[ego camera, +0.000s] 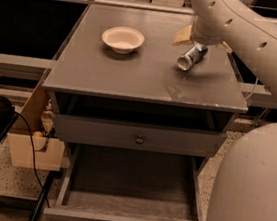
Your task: Place redbull can into middle drawer
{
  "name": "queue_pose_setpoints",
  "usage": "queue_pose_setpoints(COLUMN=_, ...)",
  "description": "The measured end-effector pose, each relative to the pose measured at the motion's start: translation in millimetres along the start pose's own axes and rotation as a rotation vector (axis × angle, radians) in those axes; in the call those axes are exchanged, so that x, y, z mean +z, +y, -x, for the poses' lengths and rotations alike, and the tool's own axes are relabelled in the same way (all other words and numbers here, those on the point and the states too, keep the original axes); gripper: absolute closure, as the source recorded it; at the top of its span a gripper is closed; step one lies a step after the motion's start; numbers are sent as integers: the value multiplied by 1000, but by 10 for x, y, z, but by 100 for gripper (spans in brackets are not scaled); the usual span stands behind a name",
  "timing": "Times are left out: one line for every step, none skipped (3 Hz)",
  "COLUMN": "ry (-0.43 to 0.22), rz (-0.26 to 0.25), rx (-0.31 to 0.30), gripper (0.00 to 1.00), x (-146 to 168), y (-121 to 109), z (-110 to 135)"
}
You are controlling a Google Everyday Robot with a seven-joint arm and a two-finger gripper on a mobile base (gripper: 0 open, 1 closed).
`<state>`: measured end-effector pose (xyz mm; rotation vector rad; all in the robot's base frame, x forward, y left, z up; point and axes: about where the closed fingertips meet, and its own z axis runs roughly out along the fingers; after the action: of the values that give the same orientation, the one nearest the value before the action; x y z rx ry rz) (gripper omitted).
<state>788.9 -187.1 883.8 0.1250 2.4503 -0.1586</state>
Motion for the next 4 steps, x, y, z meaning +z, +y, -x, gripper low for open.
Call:
queue_pose_setpoints(ry=9, rz=7, rx=14, gripper=0, x=116, y=48, z=15)
queue_pose_setpoints(ry=29, rz=38, rx=38, gripper=0, x=244, y=98, z=11)
queue_pose_setpoints(ry=58, rz=99, rx=89, gripper=0, x=351, y=107, z=-23)
queue_pose_setpoints(ry=75, rz=153, rx=129, gripper=0, x=403, y=101, z=-49)
